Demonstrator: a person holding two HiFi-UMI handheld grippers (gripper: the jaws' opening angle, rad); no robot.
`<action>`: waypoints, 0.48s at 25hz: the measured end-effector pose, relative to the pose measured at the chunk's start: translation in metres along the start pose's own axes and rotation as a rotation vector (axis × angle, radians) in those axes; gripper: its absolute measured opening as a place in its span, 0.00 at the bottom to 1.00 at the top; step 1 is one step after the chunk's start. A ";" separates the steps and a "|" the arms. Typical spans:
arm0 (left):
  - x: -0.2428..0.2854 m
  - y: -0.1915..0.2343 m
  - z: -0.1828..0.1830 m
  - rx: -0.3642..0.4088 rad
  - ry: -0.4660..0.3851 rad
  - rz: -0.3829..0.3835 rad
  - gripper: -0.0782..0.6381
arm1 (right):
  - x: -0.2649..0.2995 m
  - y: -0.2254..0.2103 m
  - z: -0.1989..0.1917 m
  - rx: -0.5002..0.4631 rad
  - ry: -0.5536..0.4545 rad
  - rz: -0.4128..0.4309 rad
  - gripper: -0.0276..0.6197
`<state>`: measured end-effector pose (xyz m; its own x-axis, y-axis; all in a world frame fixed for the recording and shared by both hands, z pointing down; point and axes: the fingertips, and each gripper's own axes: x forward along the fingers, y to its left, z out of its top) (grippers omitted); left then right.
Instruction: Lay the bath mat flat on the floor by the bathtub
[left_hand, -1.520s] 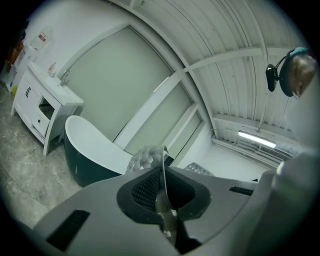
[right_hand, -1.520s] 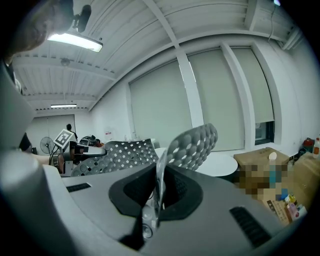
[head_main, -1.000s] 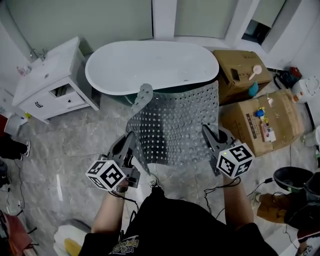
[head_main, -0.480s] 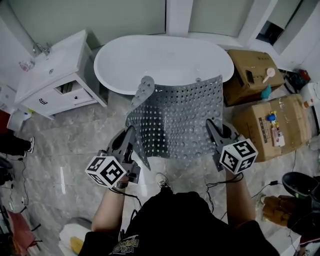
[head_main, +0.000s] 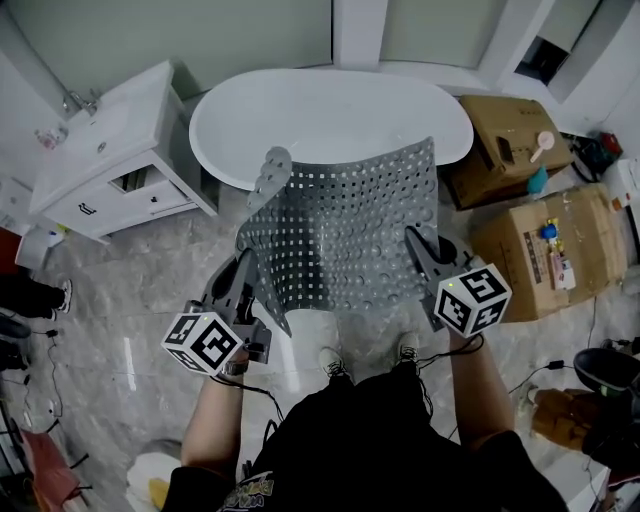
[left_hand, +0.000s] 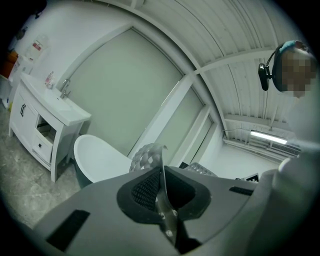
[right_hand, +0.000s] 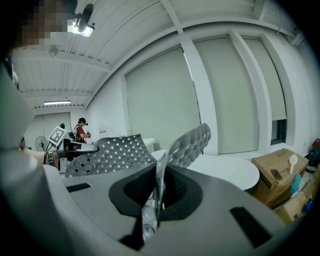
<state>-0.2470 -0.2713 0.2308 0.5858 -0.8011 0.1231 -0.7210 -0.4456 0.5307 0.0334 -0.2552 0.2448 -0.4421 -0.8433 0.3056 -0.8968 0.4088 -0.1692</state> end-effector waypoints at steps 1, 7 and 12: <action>0.001 0.001 0.001 0.000 -0.006 0.002 0.15 | 0.002 -0.002 0.000 -0.001 0.003 0.000 0.09; 0.016 -0.003 0.002 -0.007 -0.033 0.020 0.15 | 0.011 -0.018 0.003 -0.036 0.006 0.003 0.09; 0.032 -0.021 -0.007 0.008 -0.045 0.039 0.15 | 0.007 -0.043 -0.003 -0.054 0.009 0.017 0.09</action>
<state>-0.2102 -0.2849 0.2295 0.5403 -0.8349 0.1051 -0.7458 -0.4173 0.5192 0.0686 -0.2776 0.2570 -0.4575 -0.8330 0.3112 -0.8886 0.4418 -0.1237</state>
